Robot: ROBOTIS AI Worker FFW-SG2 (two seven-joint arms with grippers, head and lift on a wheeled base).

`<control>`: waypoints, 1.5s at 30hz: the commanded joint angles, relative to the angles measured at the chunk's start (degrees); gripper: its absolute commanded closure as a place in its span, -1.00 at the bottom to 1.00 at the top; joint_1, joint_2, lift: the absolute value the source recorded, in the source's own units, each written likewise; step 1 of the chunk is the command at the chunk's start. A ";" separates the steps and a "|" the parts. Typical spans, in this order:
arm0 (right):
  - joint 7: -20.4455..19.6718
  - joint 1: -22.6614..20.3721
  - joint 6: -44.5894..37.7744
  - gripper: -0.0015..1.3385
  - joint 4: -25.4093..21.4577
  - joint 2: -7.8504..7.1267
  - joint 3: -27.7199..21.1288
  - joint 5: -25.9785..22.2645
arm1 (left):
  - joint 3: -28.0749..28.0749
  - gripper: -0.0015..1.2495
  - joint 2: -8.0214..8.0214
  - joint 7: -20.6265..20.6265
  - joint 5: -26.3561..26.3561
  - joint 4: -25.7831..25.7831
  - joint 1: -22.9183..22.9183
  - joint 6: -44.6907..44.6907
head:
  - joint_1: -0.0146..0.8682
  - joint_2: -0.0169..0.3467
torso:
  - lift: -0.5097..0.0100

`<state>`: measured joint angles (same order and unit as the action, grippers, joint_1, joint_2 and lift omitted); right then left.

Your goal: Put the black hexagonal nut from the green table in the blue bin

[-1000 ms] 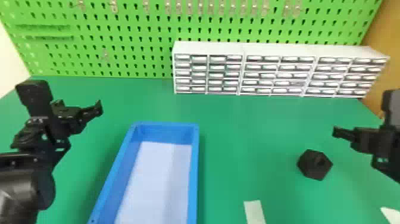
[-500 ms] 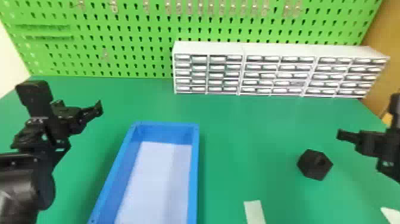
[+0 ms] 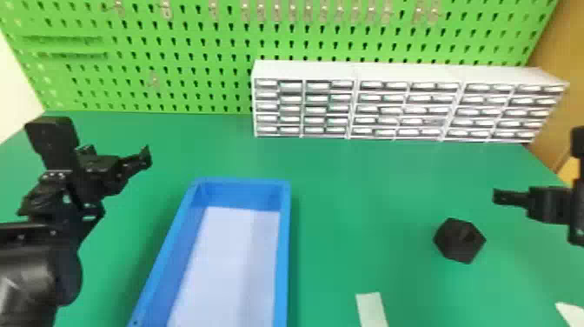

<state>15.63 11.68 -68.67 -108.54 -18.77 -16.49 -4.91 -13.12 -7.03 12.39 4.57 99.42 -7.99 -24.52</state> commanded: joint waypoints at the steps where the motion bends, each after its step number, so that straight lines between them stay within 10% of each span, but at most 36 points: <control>1: 0.98 0.45 -0.59 -0.57 0.35 -0.04 0.49 1.57 | 0.02 -0.82 0.00 0.00 0.00 -0.02 -0.01 0.00 | 0.54 -0.73 | 0.58; 45: 1.42 2.56 -4.98 -0.56 4.83 1.10 -0.56 3.41 | 0.29 -0.82 0.00 0.00 -0.18 -0.02 -0.19 -0.09 | 0.54 -0.73 | 0.58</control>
<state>17.05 14.23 -73.65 -104.03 -17.92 -17.07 -1.88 -12.83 -7.03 12.39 4.39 99.40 -8.17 -24.61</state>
